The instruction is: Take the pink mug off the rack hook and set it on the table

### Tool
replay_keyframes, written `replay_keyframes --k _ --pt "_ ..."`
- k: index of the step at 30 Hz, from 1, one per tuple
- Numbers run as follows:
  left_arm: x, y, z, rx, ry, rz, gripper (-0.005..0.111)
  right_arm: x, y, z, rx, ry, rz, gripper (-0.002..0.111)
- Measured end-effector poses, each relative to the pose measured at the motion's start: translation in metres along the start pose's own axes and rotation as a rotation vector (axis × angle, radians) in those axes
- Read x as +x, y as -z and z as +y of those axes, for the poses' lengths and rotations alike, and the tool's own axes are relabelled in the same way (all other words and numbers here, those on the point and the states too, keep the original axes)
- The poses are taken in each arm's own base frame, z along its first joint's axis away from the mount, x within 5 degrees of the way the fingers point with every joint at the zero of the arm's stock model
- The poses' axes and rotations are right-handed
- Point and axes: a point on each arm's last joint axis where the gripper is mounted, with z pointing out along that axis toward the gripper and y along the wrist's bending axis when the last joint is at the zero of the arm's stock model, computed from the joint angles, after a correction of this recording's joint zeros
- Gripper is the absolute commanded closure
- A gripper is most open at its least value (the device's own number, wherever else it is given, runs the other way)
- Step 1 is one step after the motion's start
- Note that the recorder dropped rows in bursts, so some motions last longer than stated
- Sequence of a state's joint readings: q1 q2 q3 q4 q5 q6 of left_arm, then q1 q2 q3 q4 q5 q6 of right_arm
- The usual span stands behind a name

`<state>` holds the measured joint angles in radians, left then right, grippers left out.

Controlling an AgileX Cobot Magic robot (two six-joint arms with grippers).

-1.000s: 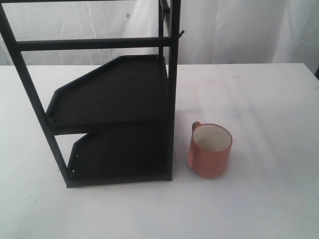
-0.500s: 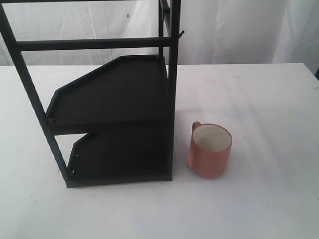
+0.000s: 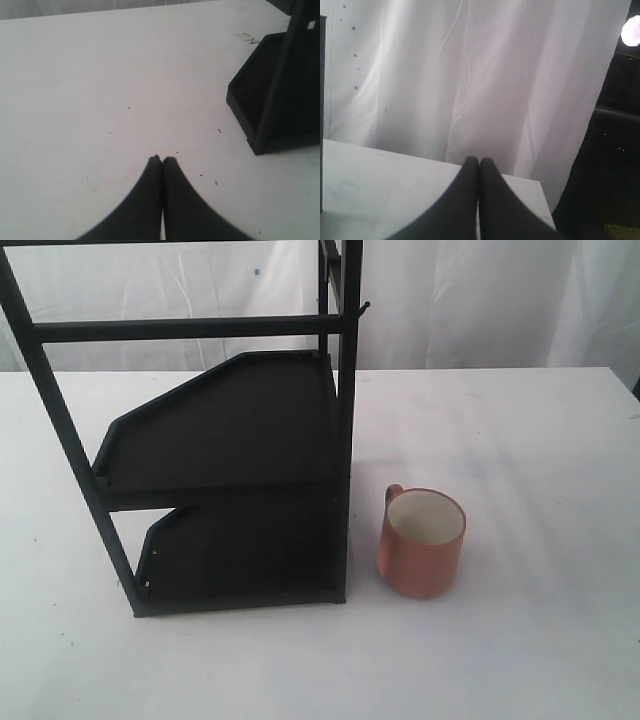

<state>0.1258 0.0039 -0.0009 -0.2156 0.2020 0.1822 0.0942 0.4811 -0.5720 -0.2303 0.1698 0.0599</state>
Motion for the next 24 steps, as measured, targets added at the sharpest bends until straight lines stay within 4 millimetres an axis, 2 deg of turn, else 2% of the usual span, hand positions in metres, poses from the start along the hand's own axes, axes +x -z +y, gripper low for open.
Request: replay_keyframes --k 3,10,13,18,24 --pt "0.000 0.000 0.000 0.000 0.000 0.000 0.107 0.002 0.011 -0.002 0.017 -0.002 0.028 0.108" --pt "0.000 0.000 0.000 0.000 0.000 0.000 0.107 0.011 0.062 -0.010 0.148 -0.031 0.069 0.108" --pt "0.000 0.000 0.000 0.000 0.000 0.000 0.107 0.015 0.074 -0.010 0.160 -0.036 0.069 0.108" --pt "0.000 0.000 0.000 0.000 0.000 0.000 0.107 0.033 0.067 -0.004 0.140 -0.038 -0.002 0.108" --pt "0.000 0.000 0.000 0.000 0.000 0.000 0.107 0.071 0.050 0.008 0.092 -0.021 -0.190 0.108"
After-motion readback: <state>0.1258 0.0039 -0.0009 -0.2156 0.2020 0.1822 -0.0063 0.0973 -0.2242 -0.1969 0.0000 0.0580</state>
